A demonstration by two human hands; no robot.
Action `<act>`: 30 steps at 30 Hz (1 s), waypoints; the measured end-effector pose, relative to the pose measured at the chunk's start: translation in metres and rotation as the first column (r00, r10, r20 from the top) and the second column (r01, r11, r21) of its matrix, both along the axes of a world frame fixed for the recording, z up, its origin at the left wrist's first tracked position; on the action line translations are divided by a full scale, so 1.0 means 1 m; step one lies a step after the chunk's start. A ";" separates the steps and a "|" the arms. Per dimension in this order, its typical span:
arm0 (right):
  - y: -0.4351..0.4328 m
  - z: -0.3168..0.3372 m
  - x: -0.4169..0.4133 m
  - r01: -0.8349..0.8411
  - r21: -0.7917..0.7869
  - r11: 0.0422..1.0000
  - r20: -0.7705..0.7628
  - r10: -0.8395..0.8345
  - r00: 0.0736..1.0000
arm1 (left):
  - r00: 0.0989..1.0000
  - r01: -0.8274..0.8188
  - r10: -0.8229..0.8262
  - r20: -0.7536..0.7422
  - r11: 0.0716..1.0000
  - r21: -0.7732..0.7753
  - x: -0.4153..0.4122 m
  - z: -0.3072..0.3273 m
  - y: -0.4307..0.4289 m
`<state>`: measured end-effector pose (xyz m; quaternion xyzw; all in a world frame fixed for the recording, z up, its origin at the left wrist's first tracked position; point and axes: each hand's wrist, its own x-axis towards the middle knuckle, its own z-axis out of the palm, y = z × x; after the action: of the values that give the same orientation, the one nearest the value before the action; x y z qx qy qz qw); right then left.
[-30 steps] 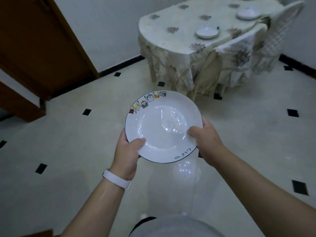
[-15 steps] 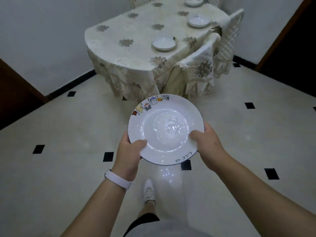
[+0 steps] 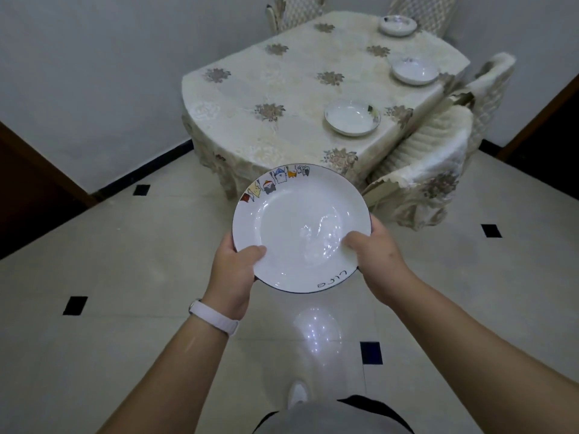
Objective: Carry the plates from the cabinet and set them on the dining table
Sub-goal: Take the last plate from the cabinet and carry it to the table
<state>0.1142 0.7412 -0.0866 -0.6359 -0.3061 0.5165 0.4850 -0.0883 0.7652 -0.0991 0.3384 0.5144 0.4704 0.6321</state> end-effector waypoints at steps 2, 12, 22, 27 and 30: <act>0.020 0.003 -0.006 -0.021 0.008 1.000 0.012 0.021 1.000 | 1.000 -0.002 0.002 0.018 1.000 0.001 -0.006 0.004 0.016; 0.141 -0.010 -0.017 -0.064 -0.004 0.998 0.117 0.064 0.991 | 0.997 -0.053 0.054 -0.052 0.999 0.010 -0.019 0.002 0.131; 0.314 -0.015 -0.003 -0.098 0.014 0.995 0.070 0.097 0.993 | 0.991 -0.048 0.045 -0.124 0.998 -0.027 -0.001 0.002 0.301; 0.392 -0.009 0.005 -0.081 0.002 0.997 0.037 0.081 0.996 | 0.987 -0.050 0.050 -0.154 0.999 0.004 0.008 0.011 0.380; 0.426 -0.007 0.007 -0.079 0.001 0.997 0.037 0.079 0.996 | 0.985 -0.052 0.053 -0.163 0.999 0.008 0.009 0.012 0.413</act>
<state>0.1210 1.1668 -0.0933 -0.6323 -0.3405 0.5228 0.4592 -0.0790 1.1787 -0.0873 0.3631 0.5724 0.4585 0.5747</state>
